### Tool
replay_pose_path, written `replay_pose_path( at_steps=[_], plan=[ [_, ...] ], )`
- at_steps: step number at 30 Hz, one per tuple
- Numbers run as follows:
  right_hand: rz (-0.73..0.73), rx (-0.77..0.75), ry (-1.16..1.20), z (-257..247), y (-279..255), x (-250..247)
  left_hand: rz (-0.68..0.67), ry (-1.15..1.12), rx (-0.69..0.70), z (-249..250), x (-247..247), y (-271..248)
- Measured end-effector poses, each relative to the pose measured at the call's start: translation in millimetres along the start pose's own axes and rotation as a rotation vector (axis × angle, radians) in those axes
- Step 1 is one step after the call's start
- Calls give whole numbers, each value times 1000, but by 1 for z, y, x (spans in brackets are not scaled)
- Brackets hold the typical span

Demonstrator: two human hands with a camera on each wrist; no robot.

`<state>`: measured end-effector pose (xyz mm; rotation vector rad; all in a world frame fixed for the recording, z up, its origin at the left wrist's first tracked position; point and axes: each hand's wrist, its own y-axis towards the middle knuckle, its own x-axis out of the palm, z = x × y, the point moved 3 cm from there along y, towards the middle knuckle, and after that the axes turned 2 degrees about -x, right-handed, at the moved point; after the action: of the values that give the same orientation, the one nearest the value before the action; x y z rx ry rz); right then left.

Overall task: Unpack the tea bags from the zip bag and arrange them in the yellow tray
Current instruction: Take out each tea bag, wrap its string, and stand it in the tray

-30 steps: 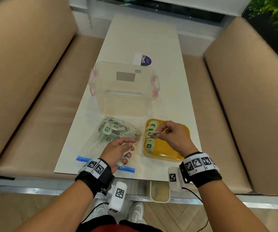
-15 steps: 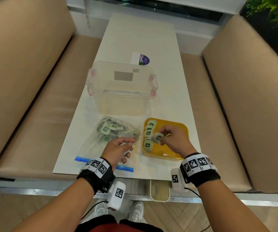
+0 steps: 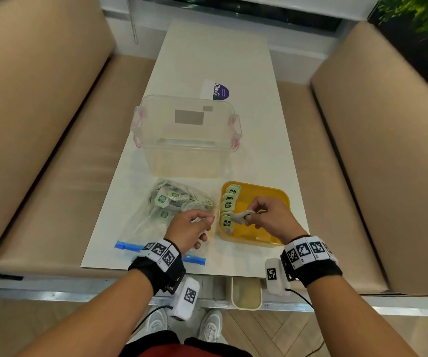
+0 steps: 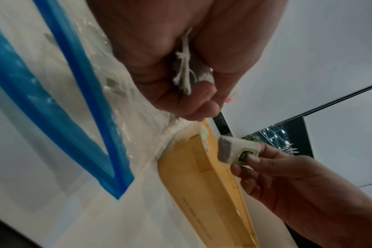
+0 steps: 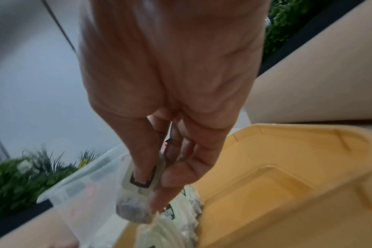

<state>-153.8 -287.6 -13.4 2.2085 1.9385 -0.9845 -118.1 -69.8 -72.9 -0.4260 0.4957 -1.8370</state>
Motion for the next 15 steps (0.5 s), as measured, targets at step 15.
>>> replay_pose_path(
  at_steps=[15],
  plan=[
    [-99,-69,-370,-5,5,18,27,83,-43,-13,13,13]
  ],
)
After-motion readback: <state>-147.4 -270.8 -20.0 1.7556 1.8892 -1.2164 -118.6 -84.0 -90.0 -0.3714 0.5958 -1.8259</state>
